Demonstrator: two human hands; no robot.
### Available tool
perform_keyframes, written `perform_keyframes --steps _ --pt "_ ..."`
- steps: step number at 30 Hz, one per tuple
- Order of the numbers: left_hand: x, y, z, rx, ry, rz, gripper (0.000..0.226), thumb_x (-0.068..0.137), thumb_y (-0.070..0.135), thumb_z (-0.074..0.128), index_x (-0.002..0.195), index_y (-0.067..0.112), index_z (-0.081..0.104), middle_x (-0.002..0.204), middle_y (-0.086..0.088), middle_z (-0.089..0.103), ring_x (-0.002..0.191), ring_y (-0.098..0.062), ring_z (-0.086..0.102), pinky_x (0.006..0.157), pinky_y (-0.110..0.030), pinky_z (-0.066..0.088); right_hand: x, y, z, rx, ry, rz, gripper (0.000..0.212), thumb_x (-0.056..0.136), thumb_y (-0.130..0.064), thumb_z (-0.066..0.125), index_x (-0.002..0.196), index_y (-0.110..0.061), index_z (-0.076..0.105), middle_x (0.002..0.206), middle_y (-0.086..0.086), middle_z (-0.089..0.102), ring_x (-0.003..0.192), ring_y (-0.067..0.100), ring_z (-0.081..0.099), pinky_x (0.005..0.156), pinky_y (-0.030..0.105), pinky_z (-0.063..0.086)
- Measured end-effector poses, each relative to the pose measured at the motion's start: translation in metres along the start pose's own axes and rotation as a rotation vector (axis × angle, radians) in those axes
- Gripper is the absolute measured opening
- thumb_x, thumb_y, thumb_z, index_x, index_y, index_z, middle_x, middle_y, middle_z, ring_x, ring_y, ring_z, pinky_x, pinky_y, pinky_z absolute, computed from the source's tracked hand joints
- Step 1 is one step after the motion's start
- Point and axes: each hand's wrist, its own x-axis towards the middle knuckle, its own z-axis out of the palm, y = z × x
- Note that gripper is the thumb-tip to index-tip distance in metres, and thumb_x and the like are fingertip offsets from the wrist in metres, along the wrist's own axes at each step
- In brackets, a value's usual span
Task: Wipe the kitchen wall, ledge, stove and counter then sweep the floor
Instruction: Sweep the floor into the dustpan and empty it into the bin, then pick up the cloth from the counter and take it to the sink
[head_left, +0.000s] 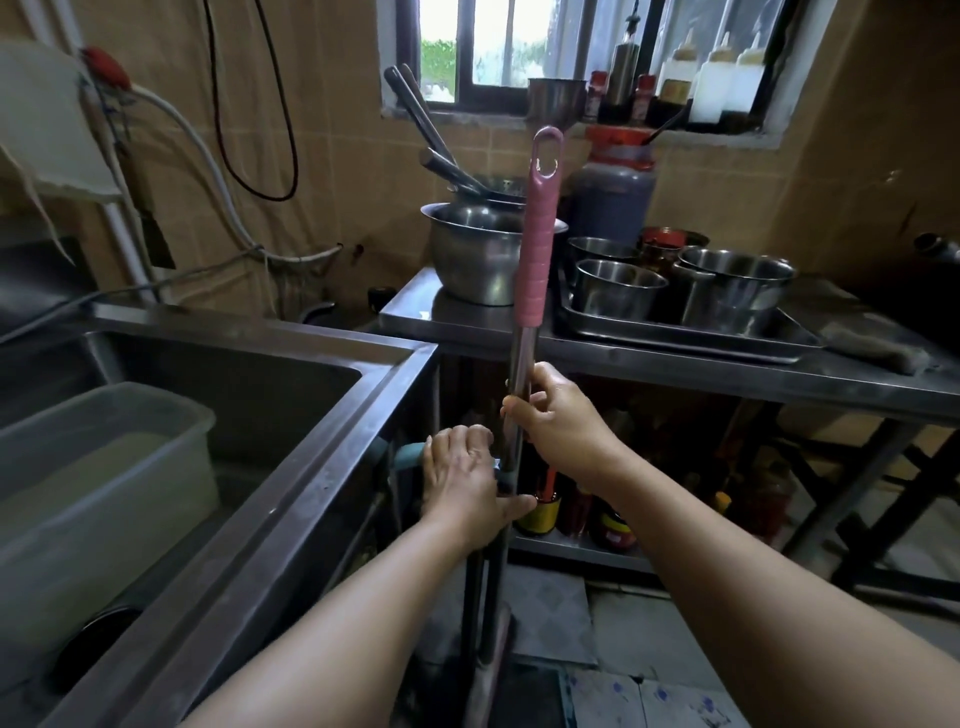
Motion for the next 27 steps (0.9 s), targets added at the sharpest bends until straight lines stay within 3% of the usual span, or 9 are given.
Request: perform_keyframes --steps 3,5,9,11,13,18,27 --pt "-0.008 0.000 -0.012 0.012 -0.125 -0.055 0.091 0.076 0.057 0.064 0.145 0.021 0.016 0.149 0.001 0.015 0.141 -0.023 0.005 0.117 -0.042 0.006 -0.007 -0.004 -0.005 0.030 -0.117 0.085 0.047 0.087 -0.012 0.058 0.128 -0.029 0.045 0.108 -0.001 0.062 0.099 0.016 0.062 0.085 0.035 0.054" --pt "-0.016 0.004 -0.023 0.020 -0.198 -0.128 0.096 0.078 0.057 0.062 0.148 0.022 0.007 0.156 0.002 0.004 0.144 -0.024 -0.004 0.117 -0.047 0.000 -0.017 -0.009 -0.013 -0.046 -0.170 0.153 0.066 0.085 -0.011 0.062 0.141 -0.031 0.033 0.125 -0.003 0.052 0.106 0.016 0.056 0.081 0.025 0.052" --pt "-0.038 0.014 -0.052 -0.027 -0.283 -0.229 0.098 0.080 0.055 0.062 0.150 0.024 0.002 0.158 0.003 -0.002 0.145 -0.024 -0.005 0.116 -0.047 0.000 -0.041 -0.017 -0.033 -0.261 -0.208 0.234 0.090 0.079 -0.009 0.068 0.150 -0.026 0.014 0.153 0.004 0.023 0.133 0.019 0.034 0.103 0.025 0.034" --pt "-0.049 0.020 -0.068 -0.061 -0.317 -0.238 0.096 0.081 0.054 0.061 0.150 0.024 0.001 0.158 0.002 -0.002 0.145 -0.023 -0.005 0.118 -0.045 0.003 -0.055 -0.024 -0.044 -0.331 -0.220 0.269 0.094 0.078 -0.015 0.070 0.150 -0.026 0.011 0.156 0.000 0.015 0.143 0.020 0.016 0.115 0.032 0.023" --pt "-0.058 0.029 -0.085 -0.074 -0.359 -0.239 0.093 0.083 0.053 0.059 0.150 0.023 0.002 0.158 0.003 -0.001 0.145 -0.023 -0.003 0.118 -0.044 0.007 -0.069 -0.034 -0.057 -0.365 -0.220 0.314 0.095 0.079 -0.019 0.072 0.150 -0.027 0.009 0.156 -0.002 0.013 0.144 0.022 0.008 0.117 0.038 0.019" --pt "-0.073 0.060 -0.131 -0.131 -0.481 -0.253 0.085 0.085 0.052 0.058 0.150 0.022 0.012 0.156 0.001 0.014 0.143 -0.024 0.008 0.115 -0.043 0.018 -0.106 -0.067 -0.089 -0.359 -0.204 0.389 0.092 0.081 -0.023 0.070 0.151 -0.026 0.010 0.156 -0.001 0.012 0.143 0.024 0.010 0.114 0.036 0.020" --pt "-0.080 0.149 -0.178 -0.191 -0.642 -0.083 0.074 0.086 0.045 0.061 0.146 0.023 0.023 0.146 -0.006 0.036 0.134 -0.026 0.034 0.109 -0.042 0.034 -0.178 -0.092 -0.172 -0.358 -0.083 0.527 0.092 0.079 -0.028 0.071 0.151 -0.025 0.012 0.155 0.003 0.019 0.142 0.026 0.017 0.114 0.040 0.026"
